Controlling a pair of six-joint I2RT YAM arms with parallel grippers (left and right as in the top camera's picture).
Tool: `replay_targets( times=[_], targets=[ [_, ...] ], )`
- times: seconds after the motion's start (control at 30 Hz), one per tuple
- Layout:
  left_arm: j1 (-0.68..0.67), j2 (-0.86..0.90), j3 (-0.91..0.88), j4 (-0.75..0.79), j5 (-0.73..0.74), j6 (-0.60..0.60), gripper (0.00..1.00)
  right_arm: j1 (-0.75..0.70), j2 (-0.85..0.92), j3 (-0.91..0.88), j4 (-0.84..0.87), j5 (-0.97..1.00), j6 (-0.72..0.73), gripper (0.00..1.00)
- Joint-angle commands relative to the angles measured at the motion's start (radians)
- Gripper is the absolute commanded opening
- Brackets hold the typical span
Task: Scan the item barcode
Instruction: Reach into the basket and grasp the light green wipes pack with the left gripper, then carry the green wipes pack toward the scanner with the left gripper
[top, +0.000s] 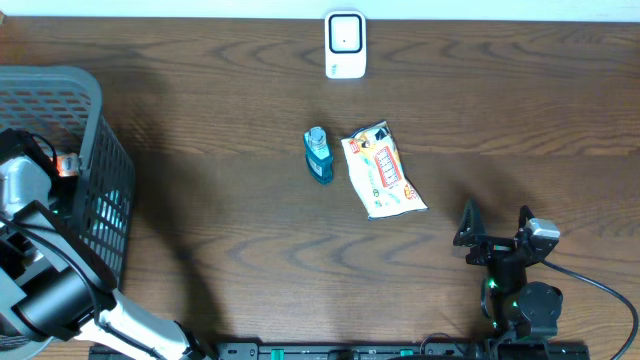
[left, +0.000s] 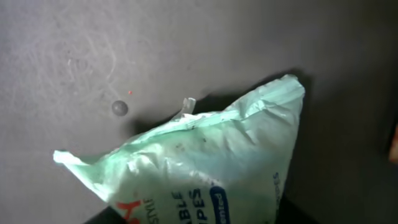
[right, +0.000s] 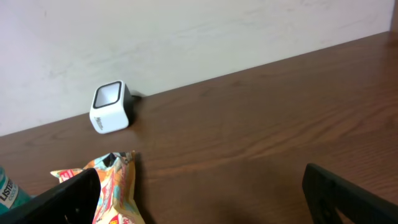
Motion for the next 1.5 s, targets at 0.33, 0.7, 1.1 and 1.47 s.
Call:
replay_targets(
  times=[0.33,0.7,1.1,1.47],
  targets=[
    [0.061,-0.152,0.124,-0.011,0.320,0.044,0.28,0.003,-0.004,-0.001,-0.003,0.009,-0.008,0.99],
    [0.263,-0.613,0.308,0.094,0.384,0.016,0.28,0.003,-0.004,-0.001,-0.003,0.009,-0.008,0.99],
    [-0.084,-0.760,0.321,0.041,0.685,-0.008,0.28,0.003,-0.004,-0.001,-0.003,0.009,-0.008,0.99],
    [-0.772,-0.647,0.223,-0.354,0.043,0.175,0.28,0.003,-0.004,-0.001,-0.003,0.009,-0.008,0.99]
  ],
)
